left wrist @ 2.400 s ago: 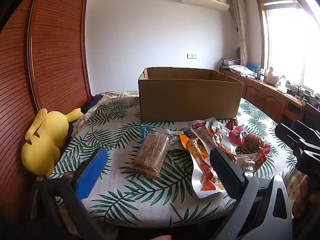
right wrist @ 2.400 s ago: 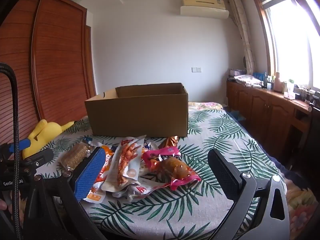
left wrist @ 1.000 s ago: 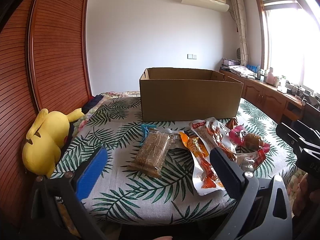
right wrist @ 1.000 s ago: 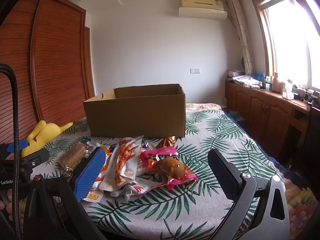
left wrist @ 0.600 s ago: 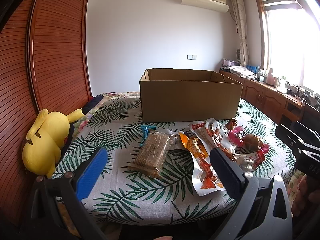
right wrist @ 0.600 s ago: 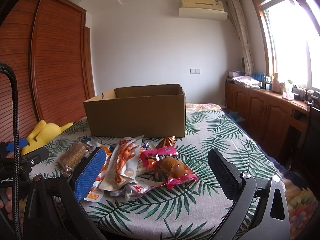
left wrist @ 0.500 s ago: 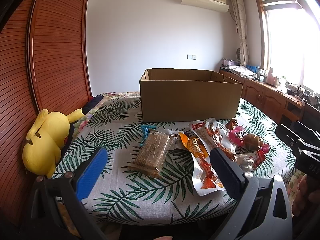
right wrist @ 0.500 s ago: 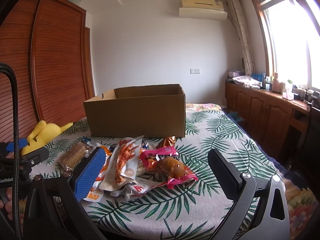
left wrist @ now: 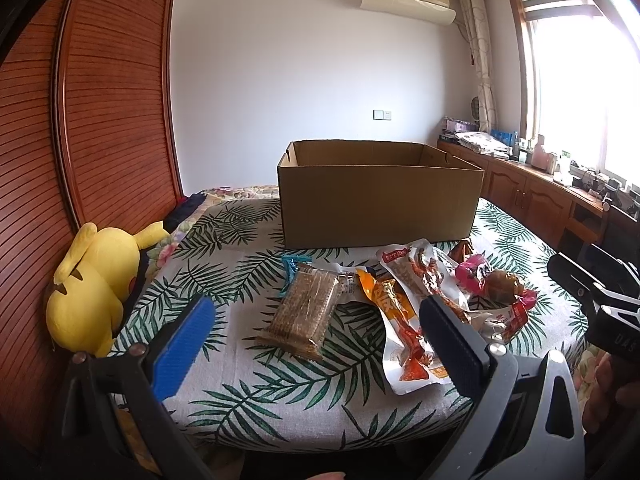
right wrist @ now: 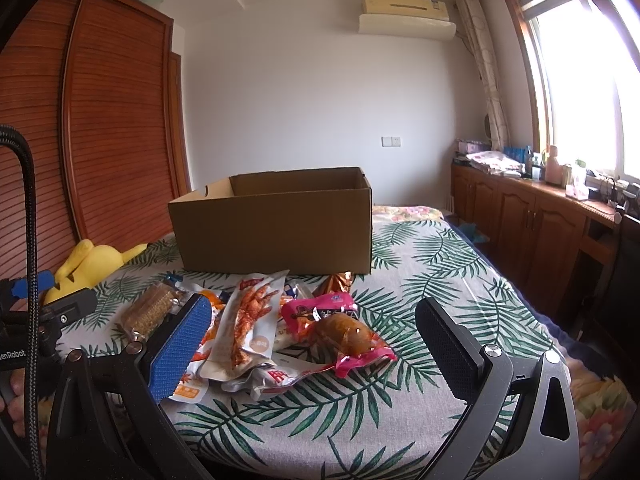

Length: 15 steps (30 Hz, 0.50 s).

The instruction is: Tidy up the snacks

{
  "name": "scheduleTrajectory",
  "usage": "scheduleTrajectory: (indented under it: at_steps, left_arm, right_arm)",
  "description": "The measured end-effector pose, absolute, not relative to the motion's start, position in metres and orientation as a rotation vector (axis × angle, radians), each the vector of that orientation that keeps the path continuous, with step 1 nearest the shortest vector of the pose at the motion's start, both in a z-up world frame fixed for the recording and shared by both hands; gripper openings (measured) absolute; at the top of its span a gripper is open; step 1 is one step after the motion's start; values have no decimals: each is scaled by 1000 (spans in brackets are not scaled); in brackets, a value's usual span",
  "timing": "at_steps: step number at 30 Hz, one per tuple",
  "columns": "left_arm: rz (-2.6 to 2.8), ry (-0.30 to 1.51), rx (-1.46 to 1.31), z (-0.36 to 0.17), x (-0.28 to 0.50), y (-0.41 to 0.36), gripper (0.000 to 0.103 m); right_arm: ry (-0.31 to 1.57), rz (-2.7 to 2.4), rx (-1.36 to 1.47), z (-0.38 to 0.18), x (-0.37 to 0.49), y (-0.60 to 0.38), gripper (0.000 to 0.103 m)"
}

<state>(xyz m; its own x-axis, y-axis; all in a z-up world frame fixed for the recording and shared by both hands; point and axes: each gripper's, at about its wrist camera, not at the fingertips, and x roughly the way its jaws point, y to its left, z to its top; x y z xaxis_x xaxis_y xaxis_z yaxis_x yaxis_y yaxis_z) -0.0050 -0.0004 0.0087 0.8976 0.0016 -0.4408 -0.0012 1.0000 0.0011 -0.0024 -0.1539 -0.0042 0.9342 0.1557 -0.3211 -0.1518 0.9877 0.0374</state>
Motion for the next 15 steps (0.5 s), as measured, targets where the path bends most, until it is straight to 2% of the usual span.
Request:
scheduleTrajectory:
  at_steps: [15]
  left_arm:
    - [-7, 538, 7, -14, 11, -3, 103]
  right_arm:
    - [381, 144, -11, -17, 10, -159, 103]
